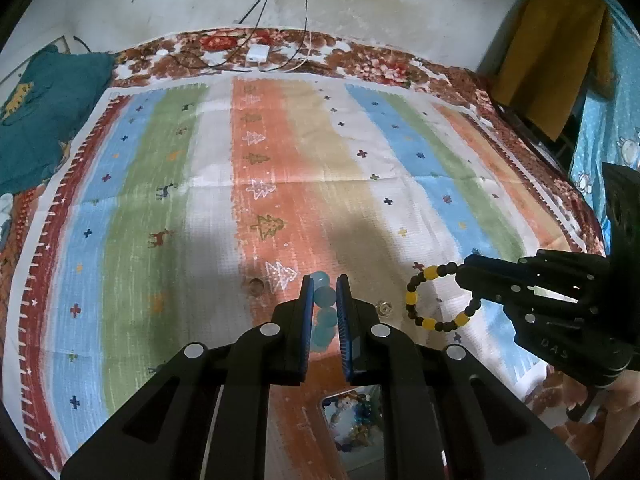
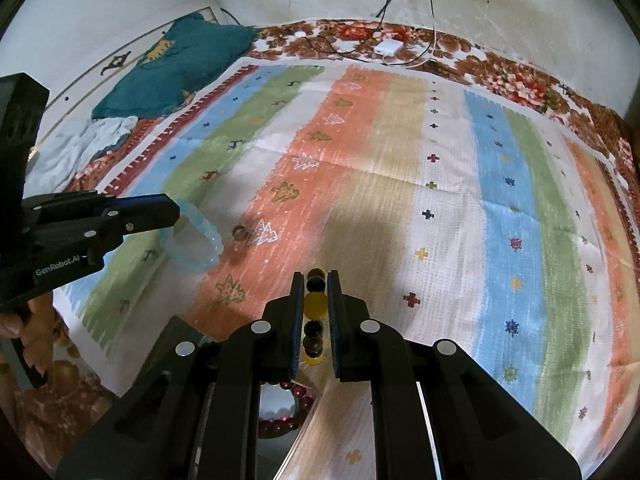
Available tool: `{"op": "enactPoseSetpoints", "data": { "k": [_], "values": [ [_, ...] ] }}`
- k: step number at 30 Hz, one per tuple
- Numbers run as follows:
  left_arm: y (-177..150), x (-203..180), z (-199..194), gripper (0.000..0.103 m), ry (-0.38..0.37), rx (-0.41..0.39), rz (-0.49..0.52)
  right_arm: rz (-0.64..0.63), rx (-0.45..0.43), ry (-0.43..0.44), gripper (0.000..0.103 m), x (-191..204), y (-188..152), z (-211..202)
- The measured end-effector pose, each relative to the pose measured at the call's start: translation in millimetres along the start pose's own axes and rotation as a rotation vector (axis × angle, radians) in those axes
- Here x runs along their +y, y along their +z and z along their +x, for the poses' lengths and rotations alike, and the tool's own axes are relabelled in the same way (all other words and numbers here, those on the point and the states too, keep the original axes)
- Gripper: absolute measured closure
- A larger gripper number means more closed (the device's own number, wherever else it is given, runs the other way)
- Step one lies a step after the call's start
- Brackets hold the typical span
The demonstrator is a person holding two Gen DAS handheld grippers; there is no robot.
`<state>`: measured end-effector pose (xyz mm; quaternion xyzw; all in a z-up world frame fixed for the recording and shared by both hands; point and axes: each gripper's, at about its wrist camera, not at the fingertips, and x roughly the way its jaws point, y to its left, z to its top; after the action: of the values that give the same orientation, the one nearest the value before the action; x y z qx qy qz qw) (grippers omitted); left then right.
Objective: Organize jewelry
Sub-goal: 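Lift both held bracelets and carry them toward the silver tin, then lower both bracelets into the tin and open both tools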
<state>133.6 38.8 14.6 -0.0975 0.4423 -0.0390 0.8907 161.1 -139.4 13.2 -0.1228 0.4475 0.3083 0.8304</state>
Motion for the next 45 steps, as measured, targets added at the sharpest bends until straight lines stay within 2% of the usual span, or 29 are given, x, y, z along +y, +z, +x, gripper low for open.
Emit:
{"op": "enactPoseSetpoints", "data": {
  "k": [31,45],
  "values": [
    [-21.8,-21.3,-32.3,0.092,-0.047,-0.044,0.016,-0.008,-0.077,0.061,0.091,12.0,-16.9,-39.5],
    [-37.1,-29.3,-43.3,0.092,-0.066,-0.049,0.025,-0.023,-0.068,0.082,0.091,21.9,-29.7,-46.1]
  ]
}}
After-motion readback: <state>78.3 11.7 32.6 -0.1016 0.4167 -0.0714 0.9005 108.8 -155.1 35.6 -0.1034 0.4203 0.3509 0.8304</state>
